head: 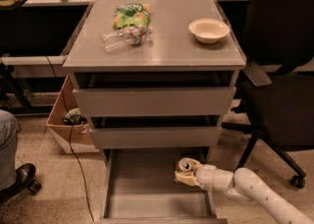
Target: Pick orange can from bottom drawer and place on counter
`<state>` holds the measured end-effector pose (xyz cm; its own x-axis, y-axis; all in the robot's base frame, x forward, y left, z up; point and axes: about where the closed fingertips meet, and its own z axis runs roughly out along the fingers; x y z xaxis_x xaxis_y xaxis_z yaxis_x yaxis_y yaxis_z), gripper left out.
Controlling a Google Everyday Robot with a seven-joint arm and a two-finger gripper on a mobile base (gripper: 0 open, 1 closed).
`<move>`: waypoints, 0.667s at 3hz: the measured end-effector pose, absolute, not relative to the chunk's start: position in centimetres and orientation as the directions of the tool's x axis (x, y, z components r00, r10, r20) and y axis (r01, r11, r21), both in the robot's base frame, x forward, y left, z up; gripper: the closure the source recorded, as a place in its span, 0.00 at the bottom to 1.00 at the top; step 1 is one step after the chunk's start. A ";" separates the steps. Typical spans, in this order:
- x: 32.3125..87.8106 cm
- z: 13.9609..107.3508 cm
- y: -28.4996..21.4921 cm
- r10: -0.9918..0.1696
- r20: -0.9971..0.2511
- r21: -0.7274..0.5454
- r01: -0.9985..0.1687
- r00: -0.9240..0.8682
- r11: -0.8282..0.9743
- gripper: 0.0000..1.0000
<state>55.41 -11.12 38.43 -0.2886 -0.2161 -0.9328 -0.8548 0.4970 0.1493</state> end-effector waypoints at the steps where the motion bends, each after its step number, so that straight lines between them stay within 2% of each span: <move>1: 55.6 47.8 -14.6 -0.262 -0.949 0.019 -0.862 -0.175 0.506 1.00; 2: 55.6 47.8 -14.6 -0.262 -0.949 0.019 -0.862 -0.175 0.506 1.00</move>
Offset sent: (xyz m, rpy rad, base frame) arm 0.0001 -0.0293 0.0810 -0.0382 -0.1054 -0.0036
